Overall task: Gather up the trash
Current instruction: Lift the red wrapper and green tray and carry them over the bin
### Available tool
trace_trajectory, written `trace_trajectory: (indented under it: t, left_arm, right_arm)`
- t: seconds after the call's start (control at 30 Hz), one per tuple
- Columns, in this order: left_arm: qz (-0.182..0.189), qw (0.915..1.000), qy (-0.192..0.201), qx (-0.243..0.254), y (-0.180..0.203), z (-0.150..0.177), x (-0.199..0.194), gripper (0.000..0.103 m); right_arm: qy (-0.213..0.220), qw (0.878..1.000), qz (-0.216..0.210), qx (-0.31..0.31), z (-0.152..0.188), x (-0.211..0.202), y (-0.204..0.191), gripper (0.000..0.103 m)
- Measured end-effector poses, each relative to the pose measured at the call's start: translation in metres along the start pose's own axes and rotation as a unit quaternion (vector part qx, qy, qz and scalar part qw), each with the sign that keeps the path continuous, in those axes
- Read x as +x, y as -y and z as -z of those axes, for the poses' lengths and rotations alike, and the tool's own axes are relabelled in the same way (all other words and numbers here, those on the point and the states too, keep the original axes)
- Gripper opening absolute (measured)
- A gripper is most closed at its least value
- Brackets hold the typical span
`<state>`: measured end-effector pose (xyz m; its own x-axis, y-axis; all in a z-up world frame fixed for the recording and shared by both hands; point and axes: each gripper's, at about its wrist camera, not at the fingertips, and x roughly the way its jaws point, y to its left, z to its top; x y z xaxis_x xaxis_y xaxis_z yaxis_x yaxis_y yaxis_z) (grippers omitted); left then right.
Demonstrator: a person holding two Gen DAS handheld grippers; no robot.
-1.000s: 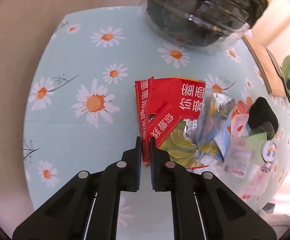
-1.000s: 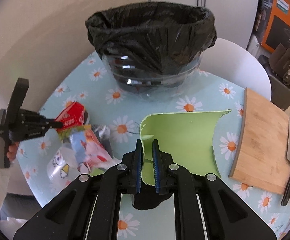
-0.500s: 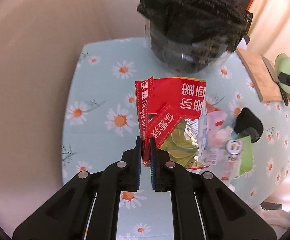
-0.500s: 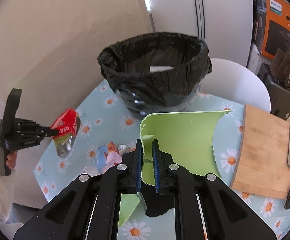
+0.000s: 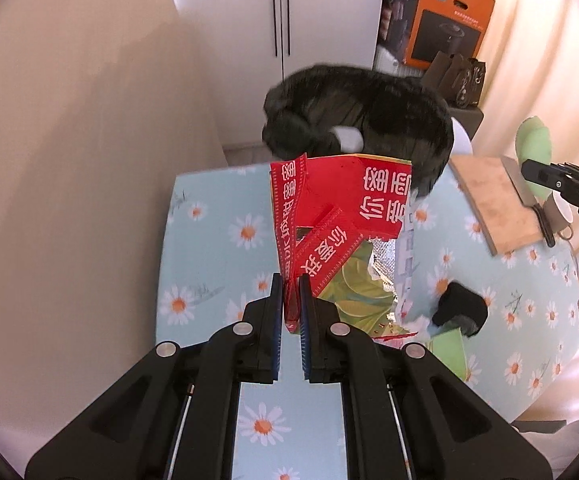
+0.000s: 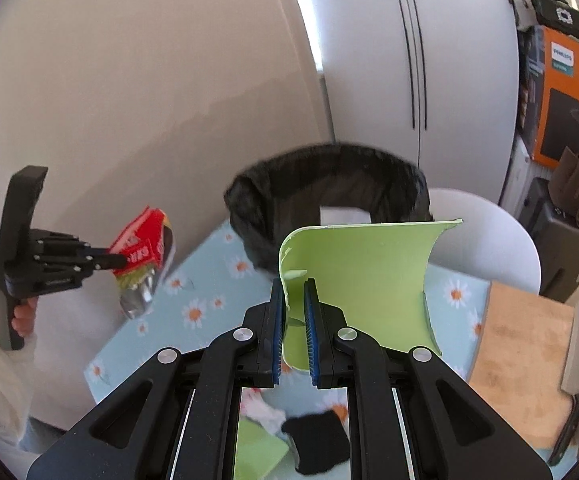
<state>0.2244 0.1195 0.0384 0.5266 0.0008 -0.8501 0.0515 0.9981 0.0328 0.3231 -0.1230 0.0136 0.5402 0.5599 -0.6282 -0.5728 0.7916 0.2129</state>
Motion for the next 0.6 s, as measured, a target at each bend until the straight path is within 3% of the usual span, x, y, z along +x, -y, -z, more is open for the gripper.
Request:
trace_trajectory:
  t: [0.3,0.6]
  left_arm:
    - [0.011,0.9993,0.023,0.028,0.009,-0.054,0.004,0.008]
    - [0.014,0.9981,0.03,0.053,0.011,-0.104,0.033,0.008]
  right_arm:
    - [0.025,0.998,-0.053,0.028,-0.035,0.013,0.015,0.01]
    - [0.021,0.997,-0.073,0.027,-0.058,0.056,0.026,0.01]
